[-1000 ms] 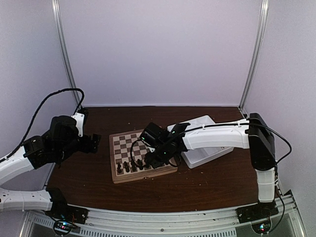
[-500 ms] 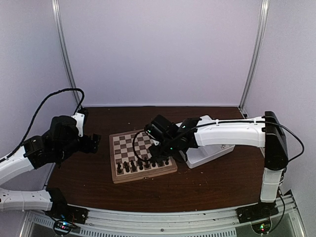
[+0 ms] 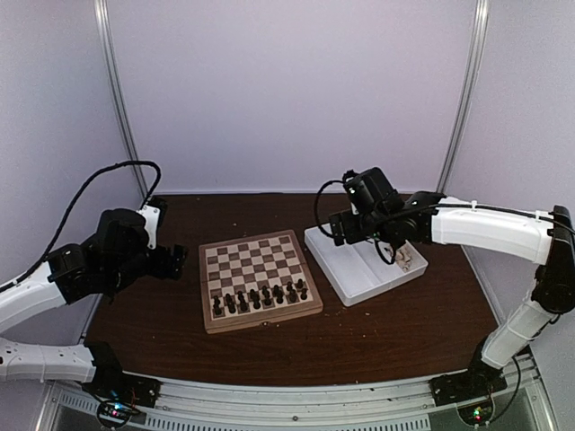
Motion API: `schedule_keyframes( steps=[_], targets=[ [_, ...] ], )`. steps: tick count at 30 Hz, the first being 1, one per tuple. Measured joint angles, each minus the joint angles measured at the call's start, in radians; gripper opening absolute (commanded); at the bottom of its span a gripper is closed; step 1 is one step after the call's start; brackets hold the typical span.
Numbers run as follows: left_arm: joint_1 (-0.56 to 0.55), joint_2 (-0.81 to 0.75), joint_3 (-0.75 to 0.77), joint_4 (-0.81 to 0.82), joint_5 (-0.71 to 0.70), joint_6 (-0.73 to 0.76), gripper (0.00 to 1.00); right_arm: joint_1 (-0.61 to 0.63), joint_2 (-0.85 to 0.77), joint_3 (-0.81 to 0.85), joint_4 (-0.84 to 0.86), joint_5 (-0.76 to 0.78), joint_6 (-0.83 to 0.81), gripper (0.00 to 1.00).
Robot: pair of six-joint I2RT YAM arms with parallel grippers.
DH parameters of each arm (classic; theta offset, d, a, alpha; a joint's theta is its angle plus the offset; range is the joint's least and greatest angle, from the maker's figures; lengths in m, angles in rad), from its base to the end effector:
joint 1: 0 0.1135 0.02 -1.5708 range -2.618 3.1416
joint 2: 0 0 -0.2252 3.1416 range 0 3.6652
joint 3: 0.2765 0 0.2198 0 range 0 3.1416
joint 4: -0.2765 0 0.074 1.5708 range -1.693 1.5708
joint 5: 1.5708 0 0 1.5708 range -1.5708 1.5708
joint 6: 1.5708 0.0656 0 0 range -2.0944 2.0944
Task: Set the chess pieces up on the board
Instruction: Reset both arms
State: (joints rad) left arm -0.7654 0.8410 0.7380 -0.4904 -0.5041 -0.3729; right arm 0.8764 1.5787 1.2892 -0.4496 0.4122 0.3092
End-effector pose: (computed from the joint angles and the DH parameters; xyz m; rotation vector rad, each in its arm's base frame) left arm 0.1628 -0.1125 0.2458 0.1254 2.0819 -0.1439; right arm 0.2382 0.2450 0.2455 -0.4266 2.2000 0.1636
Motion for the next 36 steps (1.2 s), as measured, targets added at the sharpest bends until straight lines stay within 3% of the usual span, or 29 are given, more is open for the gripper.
schedule_keyframes(
  steps=[10,22,30,34,36],
  targets=[
    [0.0,0.04,0.025,0.002,0.001,0.004,0.98,-0.296,-0.127,-0.143,0.008,-0.01,0.032,1.0],
    [0.094,0.077,-0.018,0.092,0.037,-0.031,0.98,-0.431,-0.291,-0.459,0.209,-0.058,0.006,0.99],
    [0.181,0.126,-0.148,0.259,0.001,0.026,0.98,-0.442,-0.323,-0.579,0.544,0.057,-0.254,0.93],
    [0.304,0.207,-0.169,0.407,0.013,0.081,0.98,-0.509,-0.264,-0.684,0.79,0.048,-0.363,0.91],
    [0.369,0.237,-0.192,0.484,0.029,0.097,0.98,-0.556,-0.224,-0.75,0.917,0.025,-0.401,0.96]
  ],
)
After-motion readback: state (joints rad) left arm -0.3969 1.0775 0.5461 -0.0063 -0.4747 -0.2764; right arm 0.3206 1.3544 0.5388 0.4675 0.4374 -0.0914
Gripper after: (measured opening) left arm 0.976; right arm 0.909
